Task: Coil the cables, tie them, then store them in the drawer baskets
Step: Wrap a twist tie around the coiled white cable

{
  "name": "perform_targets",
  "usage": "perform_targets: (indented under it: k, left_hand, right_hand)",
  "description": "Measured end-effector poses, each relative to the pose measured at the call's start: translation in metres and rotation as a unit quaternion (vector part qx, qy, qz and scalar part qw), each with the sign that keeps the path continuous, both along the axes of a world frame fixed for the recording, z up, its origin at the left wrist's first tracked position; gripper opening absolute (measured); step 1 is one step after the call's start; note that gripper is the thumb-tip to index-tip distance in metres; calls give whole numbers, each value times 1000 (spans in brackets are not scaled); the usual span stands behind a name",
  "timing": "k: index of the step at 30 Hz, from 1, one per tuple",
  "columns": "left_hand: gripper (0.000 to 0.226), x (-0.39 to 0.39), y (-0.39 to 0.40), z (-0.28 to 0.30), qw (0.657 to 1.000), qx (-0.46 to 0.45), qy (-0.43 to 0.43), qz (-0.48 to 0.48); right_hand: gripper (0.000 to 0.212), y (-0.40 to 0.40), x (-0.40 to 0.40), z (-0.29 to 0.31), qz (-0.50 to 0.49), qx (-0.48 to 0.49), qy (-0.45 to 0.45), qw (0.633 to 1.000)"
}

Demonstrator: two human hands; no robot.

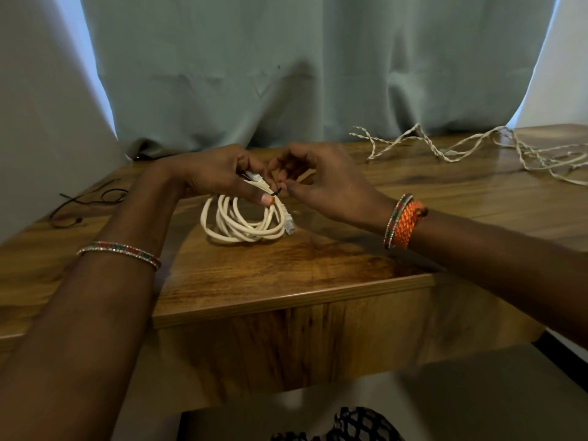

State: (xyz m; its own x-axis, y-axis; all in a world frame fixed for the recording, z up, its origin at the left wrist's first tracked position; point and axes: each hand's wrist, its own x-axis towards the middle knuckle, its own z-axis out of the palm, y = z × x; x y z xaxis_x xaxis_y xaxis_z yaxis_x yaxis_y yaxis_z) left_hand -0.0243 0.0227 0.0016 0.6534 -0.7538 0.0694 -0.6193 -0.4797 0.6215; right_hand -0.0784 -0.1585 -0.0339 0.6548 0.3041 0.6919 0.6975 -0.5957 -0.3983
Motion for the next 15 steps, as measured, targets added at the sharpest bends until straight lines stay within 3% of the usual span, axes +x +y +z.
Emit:
perform_targets:
  k: [6,10,15]
  left_hand:
    - [20,2,4,1,995,-64,65,-40]
    - [43,2,7,1,988,-68,113,-74]
    - [45,1,6,1,983,-79,135,-96]
  right_hand:
    - [12,-6,5,-2,20,82,37,996]
    - [19,-8,4,2,55,84,80,992]
    - [15,-12,2,8,73,111,117,984]
